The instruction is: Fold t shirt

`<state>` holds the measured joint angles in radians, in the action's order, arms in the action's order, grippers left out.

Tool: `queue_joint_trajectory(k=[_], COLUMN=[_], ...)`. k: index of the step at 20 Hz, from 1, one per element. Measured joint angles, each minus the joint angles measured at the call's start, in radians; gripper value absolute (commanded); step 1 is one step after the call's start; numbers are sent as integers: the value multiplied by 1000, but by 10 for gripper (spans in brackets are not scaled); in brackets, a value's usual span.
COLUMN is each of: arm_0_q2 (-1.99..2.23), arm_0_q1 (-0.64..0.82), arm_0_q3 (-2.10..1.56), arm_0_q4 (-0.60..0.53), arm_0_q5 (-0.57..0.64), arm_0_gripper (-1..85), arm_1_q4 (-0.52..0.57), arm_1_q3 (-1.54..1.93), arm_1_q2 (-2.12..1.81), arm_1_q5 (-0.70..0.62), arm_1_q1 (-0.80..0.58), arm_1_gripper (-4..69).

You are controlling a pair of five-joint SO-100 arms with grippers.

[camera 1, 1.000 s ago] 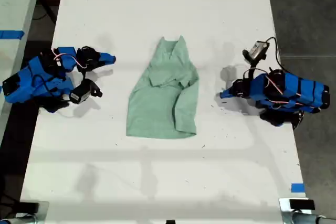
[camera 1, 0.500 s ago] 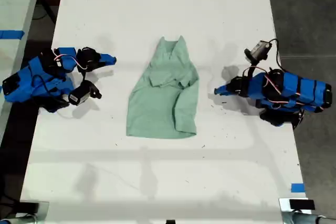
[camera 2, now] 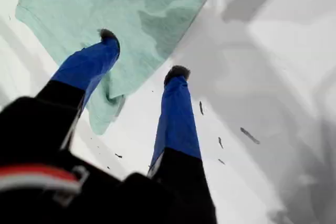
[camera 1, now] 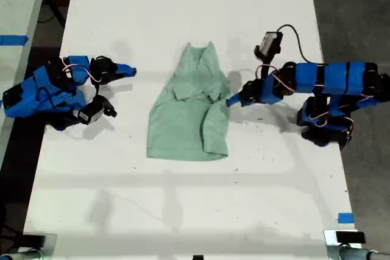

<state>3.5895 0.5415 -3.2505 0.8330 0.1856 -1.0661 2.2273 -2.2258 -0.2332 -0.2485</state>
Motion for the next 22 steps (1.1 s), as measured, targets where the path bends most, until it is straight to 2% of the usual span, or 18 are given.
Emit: queue_joint_trajectory(k=[2, 6, 8, 10, 12, 16, 17, 19, 22], arm_0_q2=[-12, -262, -541, -922, -1321, -1747, -1835, -2014, -2151], arm_0_q1=[-158, -391, -451, -469, -466, -494, -503, -528, -545], arm_0_q3=[23, 107, 253, 531, 833, 1088, 1147, 1272, 1439], arm_0_q4=[-75, -74, -54, 84, 244, 267, 267, 272, 270], arm_0_q5=[-18, -236, -273, -272, -210, -127, -121, -121, -158], arm_0_gripper=[95, 146, 220, 269, 270, 253, 205, -2, -3], arm_1_q4=[11, 52, 98, 118, 143, 244, 247, 247, 247], arm_1_q3=[-40, 110, 284, 430, 502, 623, 635, 658, 703], arm_1_q2=[103, 18, -140, -288, -347, -403, -419, -459, -545], arm_1_q5=[25, 46, 44, 31, 23, 21, 21, 21, 21], arm_1_q1=[55, 49, 8, -43, -54, -51, -51, -52, -61], arm_1_gripper=[208, 202, 202, 202, 201, 201, 200, 198, 188])
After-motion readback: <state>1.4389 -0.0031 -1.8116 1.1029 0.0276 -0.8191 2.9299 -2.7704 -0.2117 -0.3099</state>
